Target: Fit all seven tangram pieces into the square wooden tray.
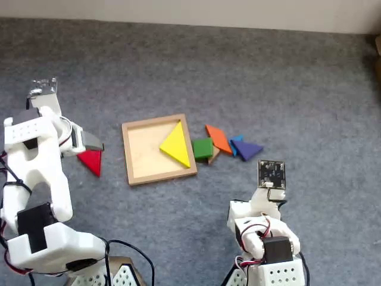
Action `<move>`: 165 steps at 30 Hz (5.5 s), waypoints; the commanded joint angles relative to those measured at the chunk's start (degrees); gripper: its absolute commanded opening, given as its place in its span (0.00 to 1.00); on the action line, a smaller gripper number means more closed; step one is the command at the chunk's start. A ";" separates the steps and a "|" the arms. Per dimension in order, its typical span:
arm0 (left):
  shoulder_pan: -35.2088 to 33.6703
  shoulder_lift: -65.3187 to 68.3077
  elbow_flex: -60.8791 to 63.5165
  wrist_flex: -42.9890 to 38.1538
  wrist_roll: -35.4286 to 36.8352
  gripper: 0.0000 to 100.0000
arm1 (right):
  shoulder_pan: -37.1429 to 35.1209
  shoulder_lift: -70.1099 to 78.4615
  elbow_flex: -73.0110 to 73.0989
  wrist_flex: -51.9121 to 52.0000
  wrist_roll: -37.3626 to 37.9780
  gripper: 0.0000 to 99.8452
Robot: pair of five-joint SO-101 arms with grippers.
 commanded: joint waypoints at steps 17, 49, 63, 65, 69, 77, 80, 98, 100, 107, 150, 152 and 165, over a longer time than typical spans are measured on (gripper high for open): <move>0.40 -0.04 -2.95 -2.11 11.60 0.39 | 0.66 -0.84 5.76 0.31 0.62 0.02; 3.91 28.79 -26.33 5.63 15.91 0.39 | 0.66 -0.84 5.76 0.31 0.62 0.02; 6.02 29.05 -25.71 7.91 13.27 0.38 | 0.66 -0.84 5.76 0.31 0.62 0.02; 7.52 29.05 -25.71 8.79 9.49 0.32 | 0.66 -0.84 5.76 0.31 0.62 0.02; 9.71 29.14 -25.71 8.62 5.19 0.23 | 0.66 -0.84 5.76 0.31 0.62 0.02; 12.09 28.70 -25.63 9.23 -2.29 0.22 | 0.66 -0.84 5.76 0.31 0.62 0.02; 12.35 28.53 -26.24 11.34 -5.10 0.22 | 0.66 -0.84 5.76 0.31 0.62 0.02; 15.78 15.16 -26.95 19.16 -14.95 0.22 | 0.66 -0.84 5.76 0.31 0.62 0.02; 15.69 15.16 -27.21 18.81 -14.68 0.23 | 0.66 -0.84 5.76 0.31 0.62 0.02; 11.74 15.25 -26.95 13.01 -6.42 0.26 | 0.66 -0.84 5.76 0.31 0.62 0.02; 7.87 30.29 -28.53 1.93 17.67 0.37 | 0.66 -0.84 5.76 0.31 0.62 0.02; 7.87 30.29 -28.53 2.11 17.76 0.37 | 0.66 -0.84 5.76 0.31 0.62 0.02; 7.52 30.37 -27.91 2.29 20.75 0.24 | 0.66 -0.84 5.76 0.31 0.62 0.02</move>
